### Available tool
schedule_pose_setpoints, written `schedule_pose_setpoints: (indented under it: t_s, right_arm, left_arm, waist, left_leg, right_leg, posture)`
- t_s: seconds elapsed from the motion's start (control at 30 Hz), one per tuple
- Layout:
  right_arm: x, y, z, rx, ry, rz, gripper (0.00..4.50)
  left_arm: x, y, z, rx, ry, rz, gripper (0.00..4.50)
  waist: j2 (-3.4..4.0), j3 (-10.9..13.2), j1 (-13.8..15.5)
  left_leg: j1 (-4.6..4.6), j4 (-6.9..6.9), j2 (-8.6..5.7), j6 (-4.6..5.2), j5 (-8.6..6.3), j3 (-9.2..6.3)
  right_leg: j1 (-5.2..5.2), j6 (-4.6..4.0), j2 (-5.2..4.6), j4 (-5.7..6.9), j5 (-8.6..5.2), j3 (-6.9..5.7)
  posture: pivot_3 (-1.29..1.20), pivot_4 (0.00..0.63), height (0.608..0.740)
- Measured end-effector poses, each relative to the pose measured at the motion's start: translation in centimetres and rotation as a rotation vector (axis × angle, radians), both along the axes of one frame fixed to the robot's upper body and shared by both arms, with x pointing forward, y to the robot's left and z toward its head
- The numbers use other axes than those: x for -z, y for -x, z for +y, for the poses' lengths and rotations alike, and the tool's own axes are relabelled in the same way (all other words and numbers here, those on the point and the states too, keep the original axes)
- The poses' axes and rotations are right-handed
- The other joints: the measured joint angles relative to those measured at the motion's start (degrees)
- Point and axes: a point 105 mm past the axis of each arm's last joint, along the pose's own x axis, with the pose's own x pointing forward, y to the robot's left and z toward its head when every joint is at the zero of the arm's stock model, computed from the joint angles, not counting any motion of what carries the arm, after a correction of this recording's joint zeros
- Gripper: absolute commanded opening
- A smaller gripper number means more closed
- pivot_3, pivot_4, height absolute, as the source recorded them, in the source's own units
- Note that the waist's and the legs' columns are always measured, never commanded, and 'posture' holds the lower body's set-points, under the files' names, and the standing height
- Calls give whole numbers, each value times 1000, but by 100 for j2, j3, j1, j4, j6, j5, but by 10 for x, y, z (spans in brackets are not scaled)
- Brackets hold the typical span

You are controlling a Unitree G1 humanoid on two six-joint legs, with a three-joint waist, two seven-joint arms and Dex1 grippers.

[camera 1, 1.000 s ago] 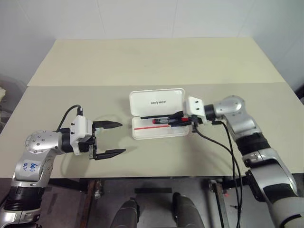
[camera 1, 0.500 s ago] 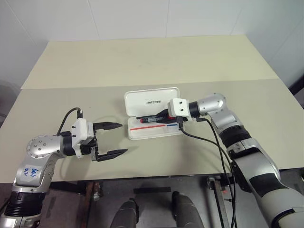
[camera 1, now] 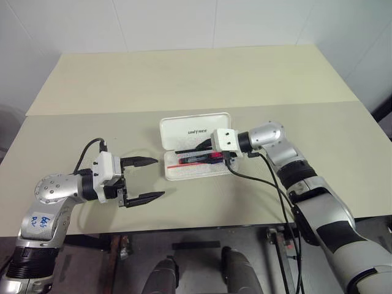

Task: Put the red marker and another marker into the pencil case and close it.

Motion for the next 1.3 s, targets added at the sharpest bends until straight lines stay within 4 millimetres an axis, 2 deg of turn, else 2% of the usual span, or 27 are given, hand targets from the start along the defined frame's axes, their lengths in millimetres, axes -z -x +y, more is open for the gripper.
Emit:
schedule_pose_setpoints:
  t_s: [0.1,0.13,0.2,0.27,0.33,0.4,0.47,0.63,0.8,0.87,0.93,1.07,1.17,1.3]
  right_arm:
    - [-1,1,1,-11,-3,-17,4238]
    - [-2,1,1,-13,-4,-21,4468]
    - [-6,2,3,-23,-28,-21,4468]
    - [-19,8,6,-55,-81,-21,4468]
    - [-33,21,10,-116,-153,8,4468]
    - [-36,36,9,-153,-202,76,4468]
    - [-33,46,1,-151,-217,148,4468]
    - [-24,66,-35,-45,-257,302,4468]
    - [-28,70,-55,56,-333,344,4468]
    - [-19,73,-76,120,-312,357,4468]
    - [-10,77,-89,142,-292,373,4468]
    - [-3,84,-96,131,-290,394,4468]
    - [-4,82,-103,144,-288,376,4468]
    - [-7,80,-104,144,-287,354,4468]
  left_arm:
    - [0,0,0,2,1,0,4500]
    - [0,0,-1,2,1,0,4500]
    - [0,0,-1,2,1,0,4500]
    - [0,0,-1,2,1,0,4500]
    - [1,0,0,-8,3,1,4500]
    - [5,1,3,-29,6,13,4500]
    - [9,2,8,-69,5,21,4500]
    - [15,4,48,-348,45,-31,4500]
    - [20,16,76,-579,125,-70,4500]
    - [25,23,97,-737,187,-73,4500]
    - [28,28,112,-829,200,-73,4500]
    - [36,32,124,-888,194,-52,4500]
    - [46,33,130,-904,190,-25,4500]
    - [58,26,133,-877,190,21,4500]
  waist:
    - [0,0,0]
    - [0,0,0]
    - [0,0,-1]
    - [0,0,-2]
    - [0,0,6]
    - [0,0,24]
    - [0,0,46]
    - [0,0,66]
    - [-2,0,50]
    - [-4,-1,74]
    - [-9,0,108]
    - [-10,-1,148]
    - [-14,-3,155]
    - [-13,-3,172]
  left_leg:
    - [0,0,0,0,0,0]
    - [0,0,0,0,0,0]
    - [0,0,0,0,0,0]
    - [-1,0,1,0,0,0]
    - [0,-1,4,-3,-3,0]
    - [-2,1,5,-2,-6,0]
    - [-5,1,5,3,-11,0]
    - [-6,1,5,7,-16,3]
    - [5,6,18,7,-17,22]
    - [1,10,18,10,-20,23]
    - [0,12,18,11,-20,24]
    - [3,21,18,12,-20,33]
    - [6,28,21,13,-19,36]
    - [8,29,36,11,-17,37]
  right_leg:
    - [0,0,0,1,0,0]
    - [0,0,0,1,0,0]
    - [0,0,0,1,0,1]
    - [-2,0,0,0,0,1]
    - [-1,-1,2,-2,0,0]
    - [-1,-1,3,-5,-1,1]
    - [-1,-2,3,-9,-1,1]
    - [0,-4,2,-18,-2,1]
    - [2,-13,3,-42,3,1]
    - [5,-12,3,-49,4,-1]
    - [6,-13,4,-50,6,-2]
    - [15,-17,4,-60,12,-1]
    - [18,-23,6,-62,18,-1]
    - [17,-33,22,-60,24,-1]
  posture:
    - [0,150,740]
    - [0,150,740]
    - [0,150,740]
    - [0,150,740]
    - [0,150,740]
    - [0,150,740]
    - [0,150,740]
    - [0,150,740]
    - [0,150,740]
    - [0,150,740]
    - [0,150,740]
    - [0,150,740]
    - [0,150,740]
    - [0,150,740]
